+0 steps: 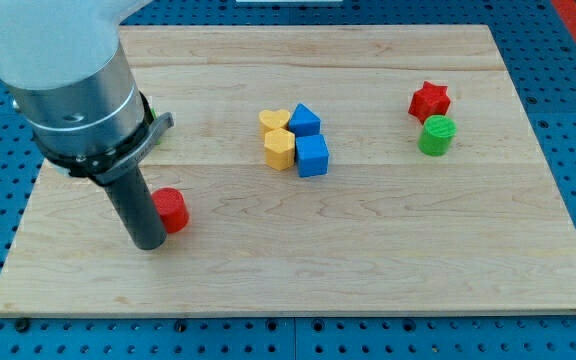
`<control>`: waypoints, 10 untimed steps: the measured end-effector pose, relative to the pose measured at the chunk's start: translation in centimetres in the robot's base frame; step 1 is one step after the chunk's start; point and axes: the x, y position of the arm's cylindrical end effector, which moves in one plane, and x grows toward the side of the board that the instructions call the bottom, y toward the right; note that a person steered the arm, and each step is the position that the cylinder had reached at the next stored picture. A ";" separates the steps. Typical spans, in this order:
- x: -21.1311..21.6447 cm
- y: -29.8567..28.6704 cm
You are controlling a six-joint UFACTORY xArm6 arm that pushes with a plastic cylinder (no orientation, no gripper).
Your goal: Slide red circle towards center right
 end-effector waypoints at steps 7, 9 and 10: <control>-5.2 5.3; -8.1 4.5; -7.9 4.2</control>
